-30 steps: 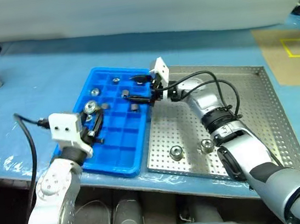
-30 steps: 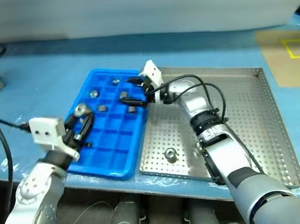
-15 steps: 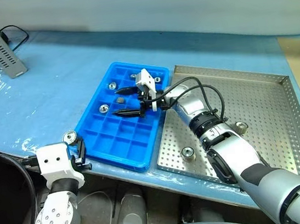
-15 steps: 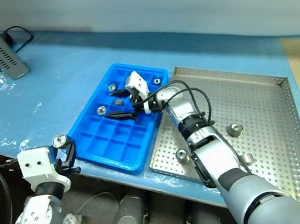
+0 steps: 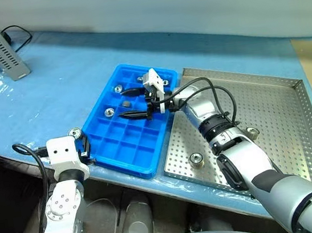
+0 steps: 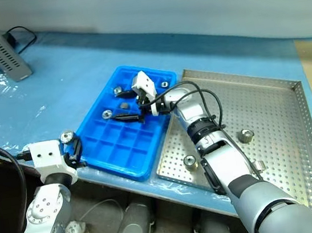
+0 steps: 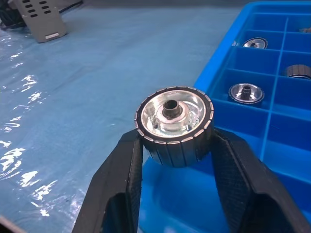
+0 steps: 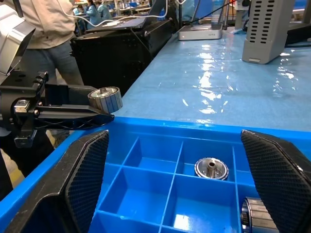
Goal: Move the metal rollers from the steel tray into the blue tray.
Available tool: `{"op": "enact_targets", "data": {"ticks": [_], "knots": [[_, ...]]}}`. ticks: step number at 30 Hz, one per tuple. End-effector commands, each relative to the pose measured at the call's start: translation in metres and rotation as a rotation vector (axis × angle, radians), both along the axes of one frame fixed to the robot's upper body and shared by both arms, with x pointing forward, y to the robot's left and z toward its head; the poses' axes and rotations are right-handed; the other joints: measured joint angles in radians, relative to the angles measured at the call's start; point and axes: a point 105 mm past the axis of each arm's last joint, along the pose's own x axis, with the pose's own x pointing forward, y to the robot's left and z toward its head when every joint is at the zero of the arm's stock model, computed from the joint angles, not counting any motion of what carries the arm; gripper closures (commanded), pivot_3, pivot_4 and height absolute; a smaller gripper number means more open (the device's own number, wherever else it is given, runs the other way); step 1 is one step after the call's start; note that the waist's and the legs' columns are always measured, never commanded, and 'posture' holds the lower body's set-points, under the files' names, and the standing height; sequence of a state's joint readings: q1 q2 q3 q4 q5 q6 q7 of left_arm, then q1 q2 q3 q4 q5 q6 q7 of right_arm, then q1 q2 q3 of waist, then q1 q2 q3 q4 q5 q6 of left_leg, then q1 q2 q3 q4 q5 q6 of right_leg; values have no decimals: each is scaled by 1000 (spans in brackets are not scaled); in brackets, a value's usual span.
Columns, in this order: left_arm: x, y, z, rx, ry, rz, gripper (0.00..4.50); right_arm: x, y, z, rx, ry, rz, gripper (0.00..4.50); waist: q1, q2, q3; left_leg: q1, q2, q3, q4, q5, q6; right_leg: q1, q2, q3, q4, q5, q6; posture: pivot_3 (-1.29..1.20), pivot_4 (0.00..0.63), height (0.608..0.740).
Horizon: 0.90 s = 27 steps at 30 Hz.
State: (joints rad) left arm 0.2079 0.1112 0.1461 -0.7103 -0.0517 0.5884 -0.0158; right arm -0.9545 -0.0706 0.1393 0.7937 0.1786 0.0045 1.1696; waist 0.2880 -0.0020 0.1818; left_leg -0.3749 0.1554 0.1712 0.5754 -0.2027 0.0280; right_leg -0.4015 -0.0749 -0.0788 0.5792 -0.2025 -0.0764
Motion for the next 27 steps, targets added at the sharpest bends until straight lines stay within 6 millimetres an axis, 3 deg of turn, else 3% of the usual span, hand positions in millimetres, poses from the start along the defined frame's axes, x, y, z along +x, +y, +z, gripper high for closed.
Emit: {"op": "enact_targets", "data": {"ticks": [1,5,9,11,16,21,27], "knots": [[-1,-1,1,2,-3,-18,2790,1,-4,13,38,-39,-18,0,-1,0,0,0,0,0,0,0,0,0,0,0,0,0,0,517,150,740],[-2,-2,-4,3,21,-29,2790,3,-6,12,39,-40,-35,0,-2,0,0,0,0,0,0,0,-1,0,0,0,1,0,0,510,150,740],[-1,-3,-4,7,21,-39,1422,3,-7,12,39,-42,-39,0,-2,0,0,0,0,0,0,0,-1,0,0,0,1,0,0,499,150,740],[3,-19,0,-37,6,-157,801,4,-9,13,41,-42,-48,0,-1,0,0,0,0,0,0,1,-1,0,0,0,1,0,0,486,150,740],[18,-49,26,-22,-91,-429,801,11,-28,14,28,-47,-109,0,-2,0,0,1,0,0,0,1,-2,0,0,0,2,0,0,386,150,740],[40,-84,49,-60,-176,-684,801,27,-70,26,49,-51,-307,0,-29,1,1,3,-1,2,1,3,-4,0,0,2,7,0,0,201,150,740],[67,-135,49,-68,-144,-1039,801,20,-149,35,25,-100,-582,0,-115,0,0,3,-2,4,1,7,-7,-1,0,5,8,0,1,-83,150,740]]}}
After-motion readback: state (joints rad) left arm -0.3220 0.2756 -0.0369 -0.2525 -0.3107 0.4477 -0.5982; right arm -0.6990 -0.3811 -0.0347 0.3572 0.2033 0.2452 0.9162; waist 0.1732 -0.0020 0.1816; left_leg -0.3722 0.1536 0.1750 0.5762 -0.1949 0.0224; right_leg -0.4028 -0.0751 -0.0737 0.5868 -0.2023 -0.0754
